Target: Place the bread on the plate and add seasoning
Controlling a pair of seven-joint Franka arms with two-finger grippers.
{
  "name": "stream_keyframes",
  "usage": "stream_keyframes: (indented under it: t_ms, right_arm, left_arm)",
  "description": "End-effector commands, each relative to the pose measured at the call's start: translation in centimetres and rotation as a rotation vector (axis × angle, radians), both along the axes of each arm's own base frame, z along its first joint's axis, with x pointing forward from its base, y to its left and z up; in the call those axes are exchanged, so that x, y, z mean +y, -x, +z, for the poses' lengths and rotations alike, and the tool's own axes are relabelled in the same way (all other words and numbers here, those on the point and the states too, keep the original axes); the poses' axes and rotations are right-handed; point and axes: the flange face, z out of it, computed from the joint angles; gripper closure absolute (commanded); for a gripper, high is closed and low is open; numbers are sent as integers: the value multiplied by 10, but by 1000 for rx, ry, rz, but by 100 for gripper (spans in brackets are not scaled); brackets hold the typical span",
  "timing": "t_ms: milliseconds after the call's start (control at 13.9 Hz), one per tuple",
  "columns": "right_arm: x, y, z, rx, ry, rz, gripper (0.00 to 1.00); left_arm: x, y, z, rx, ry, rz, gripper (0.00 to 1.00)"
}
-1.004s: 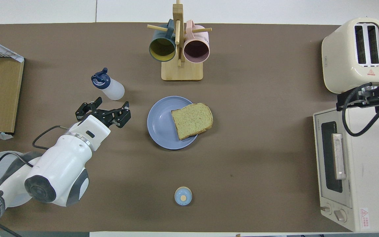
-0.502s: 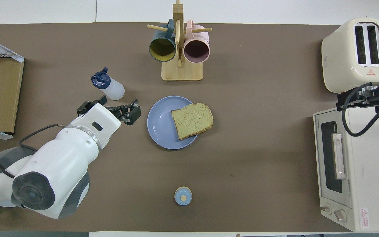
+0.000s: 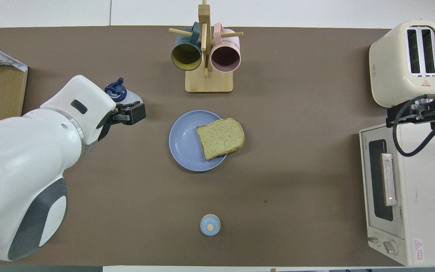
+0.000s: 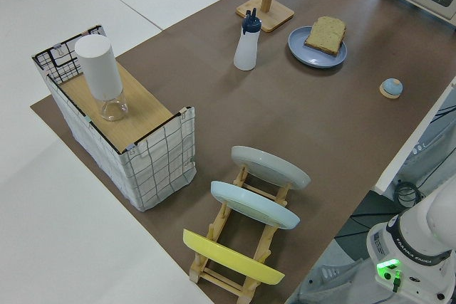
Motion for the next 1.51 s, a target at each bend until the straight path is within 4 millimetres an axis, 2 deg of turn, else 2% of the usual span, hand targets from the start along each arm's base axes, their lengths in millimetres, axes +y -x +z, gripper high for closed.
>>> stream_keyframes:
  t_ms: [0,72,358,645,789,1004,1219,1434]
  right_arm:
    - [-2,5,2,-10,-22,21,0]
    - [-2,4,2,-11,-22,21,0]
    - [-2,4,1,-10,-22,21,0]
    - [-2,4,1,-8,-22,21,0]
    - [-2,4,1,-8,-22,21,0]
    - [-2,4,1,-8,-22,21,0]
    - [-2,4,1,-8,-22,21,0]
    - [-2,4,1,-10,-22,21,0]
  left_arm:
    - [25,-12,19,58,-13,31,0]
    - [34,-13,29,72,-27,25,0]
    - [117,-27,40,179,-61,-38,0]
    - [185,-23,30,302,-90,-28,0]
    - [210,-17,18,387,-92,-17,0]
    - [216,0,5,450,-93,-20,0]
    - [216,3,5,467,-93,-11,0]
    - [204,3,8,452,-142,-35,0]
